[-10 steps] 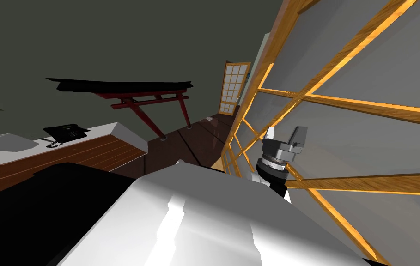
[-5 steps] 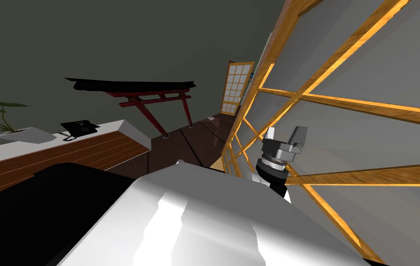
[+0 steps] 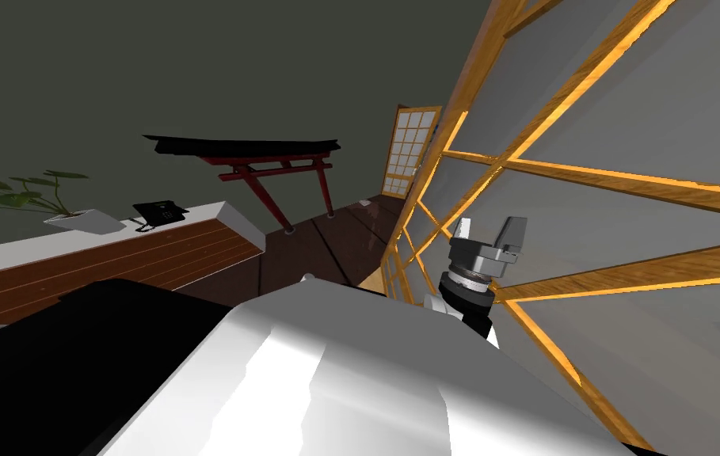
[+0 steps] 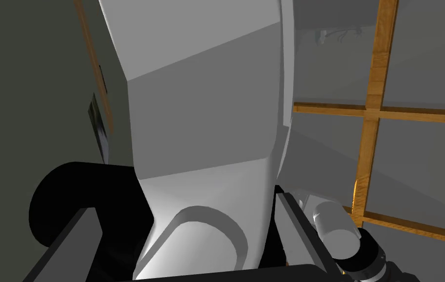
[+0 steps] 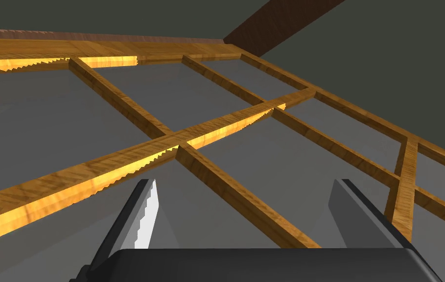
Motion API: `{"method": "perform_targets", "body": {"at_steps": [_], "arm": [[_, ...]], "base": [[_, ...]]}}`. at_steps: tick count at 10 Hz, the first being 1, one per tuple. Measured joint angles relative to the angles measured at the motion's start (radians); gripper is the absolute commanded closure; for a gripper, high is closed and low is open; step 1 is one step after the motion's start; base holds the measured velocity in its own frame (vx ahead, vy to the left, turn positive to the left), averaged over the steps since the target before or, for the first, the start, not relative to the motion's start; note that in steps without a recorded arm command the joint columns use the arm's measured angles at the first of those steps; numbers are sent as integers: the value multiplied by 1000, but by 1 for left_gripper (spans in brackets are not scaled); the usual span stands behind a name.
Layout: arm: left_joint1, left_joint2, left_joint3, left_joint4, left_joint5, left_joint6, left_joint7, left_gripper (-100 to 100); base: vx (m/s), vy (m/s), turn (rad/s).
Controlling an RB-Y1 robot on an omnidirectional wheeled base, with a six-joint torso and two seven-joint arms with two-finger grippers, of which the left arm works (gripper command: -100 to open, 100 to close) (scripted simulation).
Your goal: Push the door open
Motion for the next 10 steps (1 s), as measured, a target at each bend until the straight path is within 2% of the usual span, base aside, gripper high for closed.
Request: {"method": "perform_targets", "body": {"at_steps": [2,3,6,8,9,10], "arm": [[2,0,3,-2,17,27,44,-100],[2,0,3,-2,18,29,49,100],[-8,-3,9,-6,22,19,44,100],[-8,2,11,-6,22,20,44,100],[-4,2,7,-4,19,23,44,-100],[2,2,9,-7,20,19,44,-100]], "base": [[-101,-13,61],[9,2,-18],[19,3,-1],[4,0,0],[102,-33,-1],[121,-64,-10]]}}
